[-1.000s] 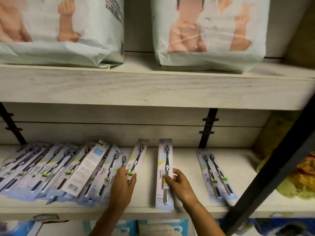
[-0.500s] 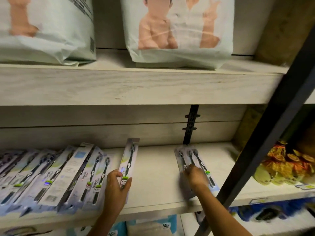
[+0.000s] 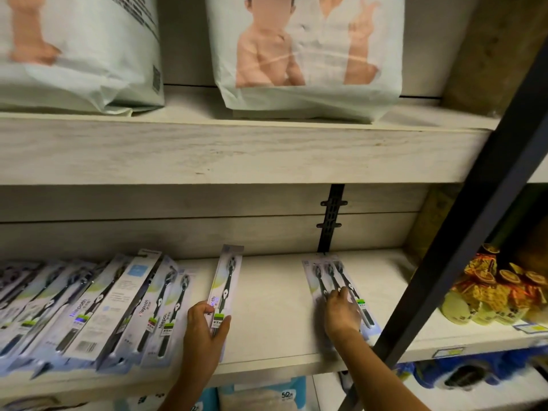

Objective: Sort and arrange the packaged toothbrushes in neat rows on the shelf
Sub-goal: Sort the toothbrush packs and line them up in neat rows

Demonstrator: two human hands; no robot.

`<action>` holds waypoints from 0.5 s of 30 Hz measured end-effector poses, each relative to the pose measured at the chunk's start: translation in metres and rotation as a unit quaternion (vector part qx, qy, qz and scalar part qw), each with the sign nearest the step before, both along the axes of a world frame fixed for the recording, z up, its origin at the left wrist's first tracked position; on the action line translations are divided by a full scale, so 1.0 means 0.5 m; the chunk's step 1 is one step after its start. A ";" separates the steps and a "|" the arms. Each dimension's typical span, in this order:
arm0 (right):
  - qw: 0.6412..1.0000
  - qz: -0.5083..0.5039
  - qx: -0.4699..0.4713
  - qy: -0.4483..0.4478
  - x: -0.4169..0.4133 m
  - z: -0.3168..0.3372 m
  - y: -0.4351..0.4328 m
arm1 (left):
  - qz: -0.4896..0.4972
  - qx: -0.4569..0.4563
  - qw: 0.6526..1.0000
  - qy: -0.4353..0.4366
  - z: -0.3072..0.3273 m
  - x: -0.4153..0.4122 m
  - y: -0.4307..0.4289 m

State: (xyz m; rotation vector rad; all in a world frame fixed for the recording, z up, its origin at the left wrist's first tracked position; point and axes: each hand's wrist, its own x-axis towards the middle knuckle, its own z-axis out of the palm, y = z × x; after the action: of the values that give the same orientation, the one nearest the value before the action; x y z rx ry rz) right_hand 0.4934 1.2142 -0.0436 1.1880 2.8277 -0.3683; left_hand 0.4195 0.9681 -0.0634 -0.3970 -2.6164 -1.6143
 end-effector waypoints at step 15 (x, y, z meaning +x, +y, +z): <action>0.851 0.098 -0.432 0.281 -0.055 0.046 -0.159 | -0.036 0.098 0.994 -0.008 0.011 0.046 0.089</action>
State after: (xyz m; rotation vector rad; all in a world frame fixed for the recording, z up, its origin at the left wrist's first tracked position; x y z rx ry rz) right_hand 0.4659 1.1348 -0.0207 0.6288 2.5187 -1.9639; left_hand 0.4427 1.0126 -0.0577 -0.4722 -2.4493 -1.8834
